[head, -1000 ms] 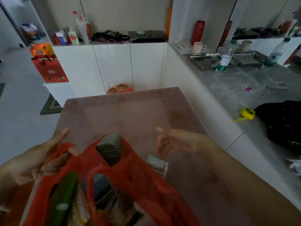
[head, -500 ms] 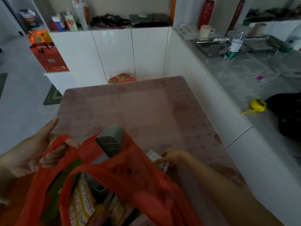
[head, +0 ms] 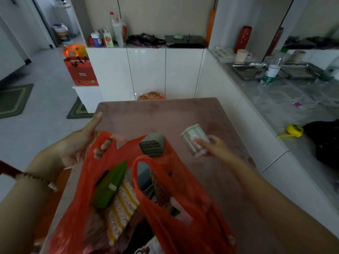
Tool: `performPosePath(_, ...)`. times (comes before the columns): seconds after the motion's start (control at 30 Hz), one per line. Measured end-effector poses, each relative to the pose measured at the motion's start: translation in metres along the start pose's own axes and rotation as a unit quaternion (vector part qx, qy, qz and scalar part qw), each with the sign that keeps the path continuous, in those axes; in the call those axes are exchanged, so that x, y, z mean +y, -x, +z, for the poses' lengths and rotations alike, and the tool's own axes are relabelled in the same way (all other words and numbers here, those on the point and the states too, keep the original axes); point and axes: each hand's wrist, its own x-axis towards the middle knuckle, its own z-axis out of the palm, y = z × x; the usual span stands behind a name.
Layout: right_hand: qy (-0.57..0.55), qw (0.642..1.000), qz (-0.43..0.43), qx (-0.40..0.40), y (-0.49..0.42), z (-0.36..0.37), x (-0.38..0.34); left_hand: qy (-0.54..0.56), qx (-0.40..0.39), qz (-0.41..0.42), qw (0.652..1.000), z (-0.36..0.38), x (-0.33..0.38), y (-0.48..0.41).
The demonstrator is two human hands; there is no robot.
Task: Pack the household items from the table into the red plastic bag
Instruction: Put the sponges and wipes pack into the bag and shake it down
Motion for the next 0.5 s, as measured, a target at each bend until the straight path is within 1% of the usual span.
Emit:
performPosePath(0.03, -0.042, 0.999, -0.026, -0.008, 0.02, -0.002, -0.027, 0.011, -0.011, 0.009, 1.0, 0.0, 0.002, 0.006)
performPosePath(0.07, -0.09, 0.994, -0.047, -0.039, 0.042, -0.003, -0.056, 0.011, -0.016, 0.015, 1.0, -0.004, 0.002, 0.008)
performPosePath(0.1, -0.143, 0.984, -0.064, -0.088, 0.066, -0.001, -0.08, 0.023, -0.022, 0.018, 0.999, -0.004, 0.003, 0.014)
performPosePath(0.13, -0.208, 0.963, -0.071, -0.156, 0.093, 0.004, -0.102, 0.032, -0.03, 0.022, 0.999, -0.007, 0.003, 0.019)
performPosePath(0.2, -0.294, 0.906, -0.064, -0.298, 0.146, 0.024, -0.132, 0.044, -0.038, 0.039, 0.998, -0.009, 0.001, 0.031)
performPosePath(0.27, -0.316, 0.865, -0.035, -0.388, 0.191, 0.053, -0.142, 0.051, -0.023, 0.056, 0.997, -0.011, -0.003, 0.041)
performPosePath(0.33, -0.301, 0.841, 0.008, -0.45, 0.219, 0.087, -0.131, 0.076, 0.002, 0.072, 0.995, -0.012, -0.008, 0.049)
performPosePath(0.37, -0.284, 0.836, 0.032, -0.469, 0.227, 0.101, -0.121, 0.09, -0.002, 0.075, 0.993, -0.013, -0.01, 0.054)
performPosePath(0.4, -0.26, 0.838, 0.052, -0.476, 0.231, 0.113, -0.11, 0.103, -0.012, 0.077, 0.992, -0.014, -0.012, 0.058)
performPosePath(0.43, -0.233, 0.852, 0.056, -0.466, 0.231, 0.121, -0.096, 0.109, -0.018, 0.084, 0.99, -0.016, -0.013, 0.063)
performPosePath(0.47, -0.21, 0.872, 0.053, -0.439, 0.23, 0.124, -0.087, 0.113, -0.016, 0.092, 0.989, -0.019, -0.013, 0.067)
performPosePath(0.5, -0.193, 0.897, 0.046, -0.396, 0.228, 0.122, -0.08, 0.116, -0.012, 0.101, 0.988, -0.021, -0.013, 0.071)
